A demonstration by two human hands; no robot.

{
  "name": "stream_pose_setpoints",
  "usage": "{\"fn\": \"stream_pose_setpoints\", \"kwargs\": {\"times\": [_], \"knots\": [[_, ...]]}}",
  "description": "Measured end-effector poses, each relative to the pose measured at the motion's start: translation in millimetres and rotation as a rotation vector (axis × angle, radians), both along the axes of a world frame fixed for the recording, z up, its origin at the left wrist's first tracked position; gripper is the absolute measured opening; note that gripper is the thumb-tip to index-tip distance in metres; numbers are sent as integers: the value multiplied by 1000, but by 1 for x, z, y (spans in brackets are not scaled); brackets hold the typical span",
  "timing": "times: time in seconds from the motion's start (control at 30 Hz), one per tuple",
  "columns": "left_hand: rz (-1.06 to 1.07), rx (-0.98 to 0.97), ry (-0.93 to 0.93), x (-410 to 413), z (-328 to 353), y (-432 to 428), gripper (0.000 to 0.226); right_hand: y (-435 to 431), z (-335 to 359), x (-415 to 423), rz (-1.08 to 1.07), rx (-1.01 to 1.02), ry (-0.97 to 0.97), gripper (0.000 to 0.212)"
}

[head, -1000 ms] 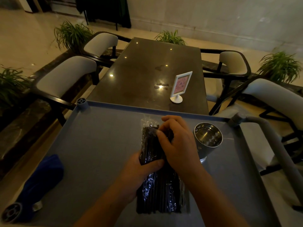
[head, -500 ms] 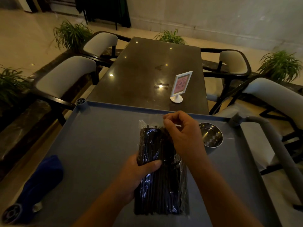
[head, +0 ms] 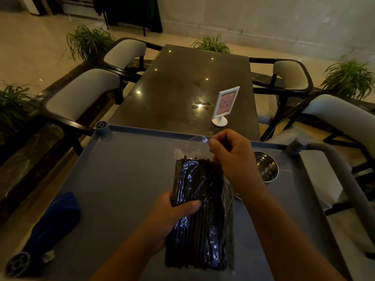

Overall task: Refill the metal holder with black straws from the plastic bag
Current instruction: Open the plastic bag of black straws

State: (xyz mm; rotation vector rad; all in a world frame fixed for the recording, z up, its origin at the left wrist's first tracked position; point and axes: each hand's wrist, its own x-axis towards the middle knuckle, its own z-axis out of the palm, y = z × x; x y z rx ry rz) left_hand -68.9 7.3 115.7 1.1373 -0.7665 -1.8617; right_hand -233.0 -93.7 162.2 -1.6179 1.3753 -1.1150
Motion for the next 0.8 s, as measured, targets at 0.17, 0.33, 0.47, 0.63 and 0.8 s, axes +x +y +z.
{"fn": "stream_pose_setpoints", "kwargs": {"times": [0.17,0.33,0.47,0.63,0.8], "knots": [[-24,1,9,1,1,1,29,-5,1,-3,38,-24,29,12],[-29,18,21,1,0,2,40,-10,0,-5,51,-97,63,14],[-28,17,39,2,-1,4,37,-13,-2,-6,41,-170,104,14],[-37,25,53,2,-4,6,35,-16,-2,-8,55,-173,130,15],[-59,29,81,2,-8,7,38,-21,-2,-10,67,-132,105,13]]}}
